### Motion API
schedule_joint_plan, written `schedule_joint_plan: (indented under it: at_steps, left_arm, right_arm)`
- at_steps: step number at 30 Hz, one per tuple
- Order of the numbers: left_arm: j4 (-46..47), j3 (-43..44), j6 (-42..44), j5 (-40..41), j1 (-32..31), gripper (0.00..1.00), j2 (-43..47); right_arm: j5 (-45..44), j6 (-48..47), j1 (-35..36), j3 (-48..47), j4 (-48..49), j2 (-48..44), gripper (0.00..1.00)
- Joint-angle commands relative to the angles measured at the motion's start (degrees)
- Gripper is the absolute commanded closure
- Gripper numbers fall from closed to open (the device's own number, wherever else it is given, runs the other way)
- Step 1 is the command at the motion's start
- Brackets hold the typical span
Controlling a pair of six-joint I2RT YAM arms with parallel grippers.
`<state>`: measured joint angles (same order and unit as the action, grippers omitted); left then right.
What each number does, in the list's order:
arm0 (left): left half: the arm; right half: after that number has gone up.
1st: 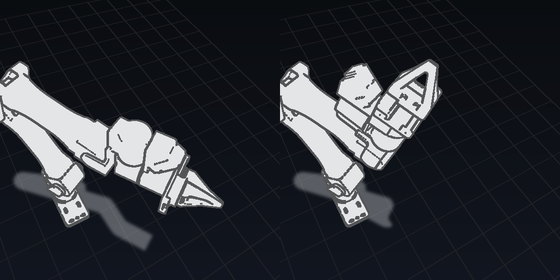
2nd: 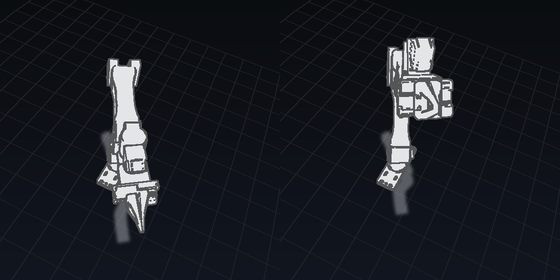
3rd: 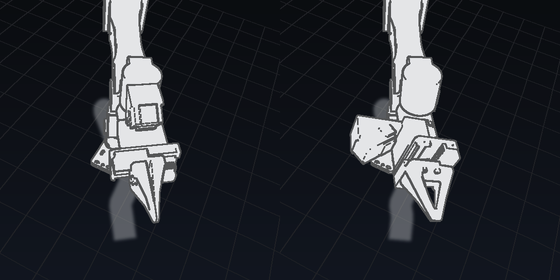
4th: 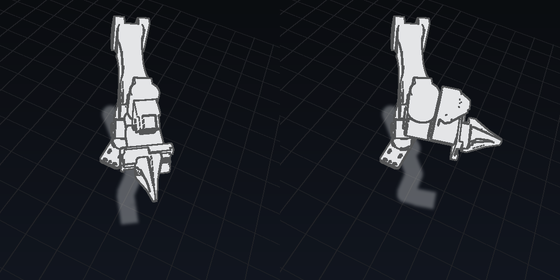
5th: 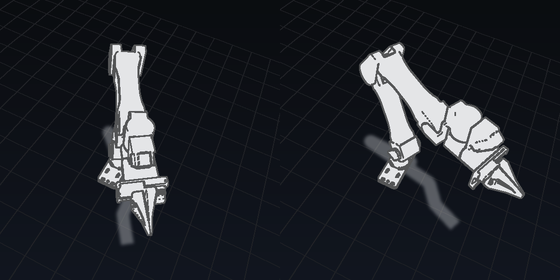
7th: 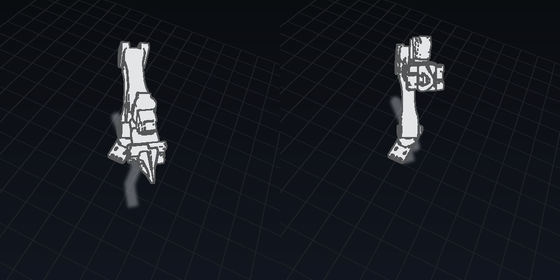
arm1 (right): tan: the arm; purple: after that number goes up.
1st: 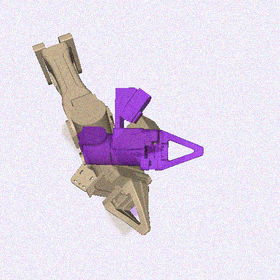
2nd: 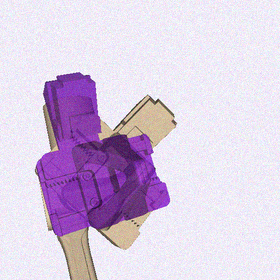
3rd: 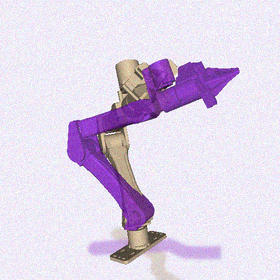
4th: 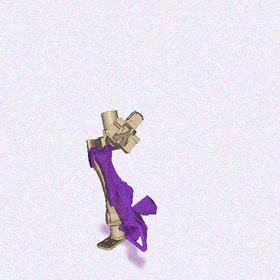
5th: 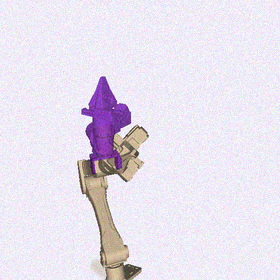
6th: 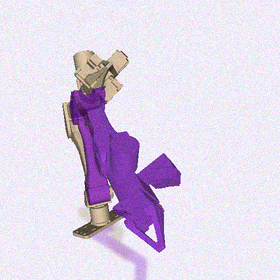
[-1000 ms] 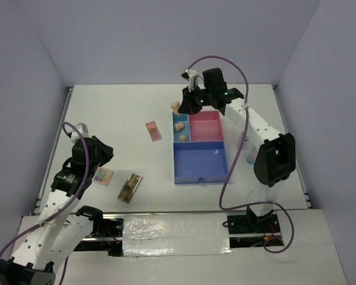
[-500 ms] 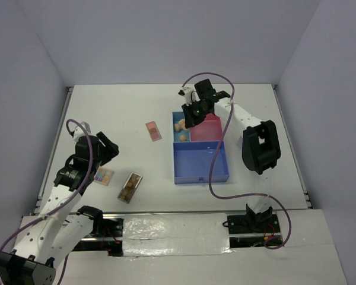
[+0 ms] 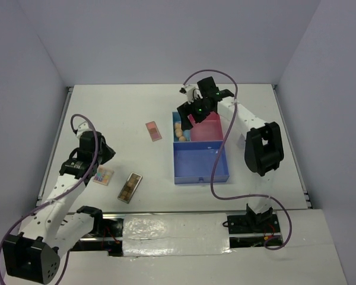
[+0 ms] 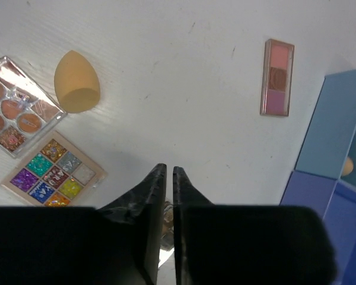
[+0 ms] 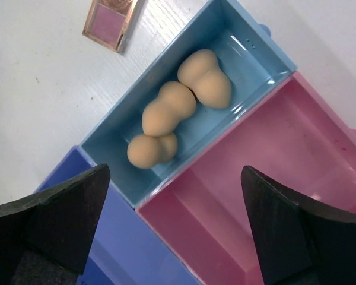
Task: Organize the makeup
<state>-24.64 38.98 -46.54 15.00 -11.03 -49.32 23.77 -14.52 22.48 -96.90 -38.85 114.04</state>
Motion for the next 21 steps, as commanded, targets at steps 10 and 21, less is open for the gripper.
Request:
schedule_joint_plan:
  at_steps: [10,21]
  left_arm:
    - [0.31,4.08,1.9,-2.09,7.68,0.56,-12.36]
    - [1.53,8.73,4.97,4.15,9.44,0.47,-27.04]
  right_arm:
    - [18.94,-14.48,-9.03,7.85,-2.13,-19.89,0.13]
    - [18.59,-9.57,-9.21,21.13,5.61,-33.25,0.28]
